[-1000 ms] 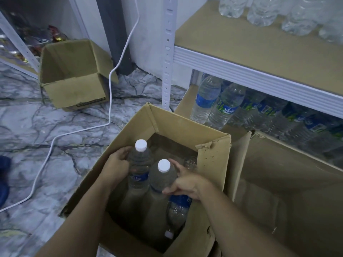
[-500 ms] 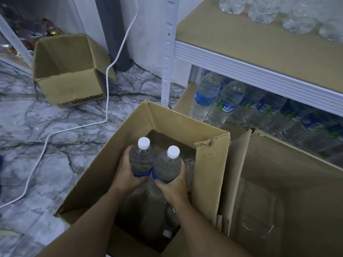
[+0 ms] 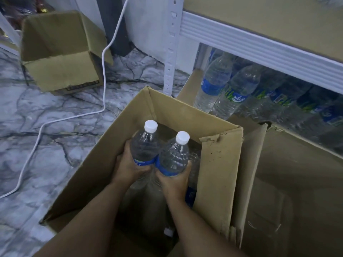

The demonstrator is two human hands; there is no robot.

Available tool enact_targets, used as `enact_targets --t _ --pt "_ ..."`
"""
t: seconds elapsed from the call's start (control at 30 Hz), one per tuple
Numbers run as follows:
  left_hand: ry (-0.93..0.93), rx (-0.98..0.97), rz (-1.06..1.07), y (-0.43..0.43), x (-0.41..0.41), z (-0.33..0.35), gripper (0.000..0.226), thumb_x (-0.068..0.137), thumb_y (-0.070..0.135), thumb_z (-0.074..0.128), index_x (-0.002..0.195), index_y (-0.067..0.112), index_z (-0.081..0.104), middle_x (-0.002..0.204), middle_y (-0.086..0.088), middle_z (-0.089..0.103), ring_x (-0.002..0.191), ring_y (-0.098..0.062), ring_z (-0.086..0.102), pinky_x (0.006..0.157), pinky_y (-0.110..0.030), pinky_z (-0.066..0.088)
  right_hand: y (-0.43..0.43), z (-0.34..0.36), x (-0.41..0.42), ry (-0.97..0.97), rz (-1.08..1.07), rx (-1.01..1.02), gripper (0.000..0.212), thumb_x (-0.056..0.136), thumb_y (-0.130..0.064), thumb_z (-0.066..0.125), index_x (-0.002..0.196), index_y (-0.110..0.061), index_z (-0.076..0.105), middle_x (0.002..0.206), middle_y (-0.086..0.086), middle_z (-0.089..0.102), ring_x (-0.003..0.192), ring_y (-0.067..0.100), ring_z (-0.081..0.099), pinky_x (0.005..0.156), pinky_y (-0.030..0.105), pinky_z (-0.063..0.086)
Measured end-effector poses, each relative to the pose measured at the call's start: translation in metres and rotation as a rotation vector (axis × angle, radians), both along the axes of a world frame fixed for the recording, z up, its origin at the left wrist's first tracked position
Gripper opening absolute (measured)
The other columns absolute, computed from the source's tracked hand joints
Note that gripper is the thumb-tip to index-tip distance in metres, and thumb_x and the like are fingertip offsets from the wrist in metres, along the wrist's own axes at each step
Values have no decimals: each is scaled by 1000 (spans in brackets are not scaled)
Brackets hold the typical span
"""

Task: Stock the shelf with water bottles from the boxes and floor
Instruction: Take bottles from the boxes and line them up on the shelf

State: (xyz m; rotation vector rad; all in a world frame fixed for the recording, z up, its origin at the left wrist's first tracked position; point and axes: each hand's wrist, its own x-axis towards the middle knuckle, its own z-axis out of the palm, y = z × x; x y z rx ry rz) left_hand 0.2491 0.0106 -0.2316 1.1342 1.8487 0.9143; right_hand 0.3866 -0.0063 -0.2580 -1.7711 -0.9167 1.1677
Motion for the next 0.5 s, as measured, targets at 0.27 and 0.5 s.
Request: enact_targets --t 0.27,0.5 --pt "197 -69 -63 11 9 44 98 25 58 88 113 33 52 103 9 70 96 -11 66 89 -30 54 3 34 13 31 -202 77 83 51 -13 94 121 -22 50 110 -5 65 99 12 66 82 23 53" --pt "91 78 70 7 15 116 74 36 52 91 102 31 64 91 17 70 87 -3 67 85 -34 55 8 114 39 -89 10 321 85 48 -48 91 124 -34 57 110 -11 65 101 5 63 83 33 57"
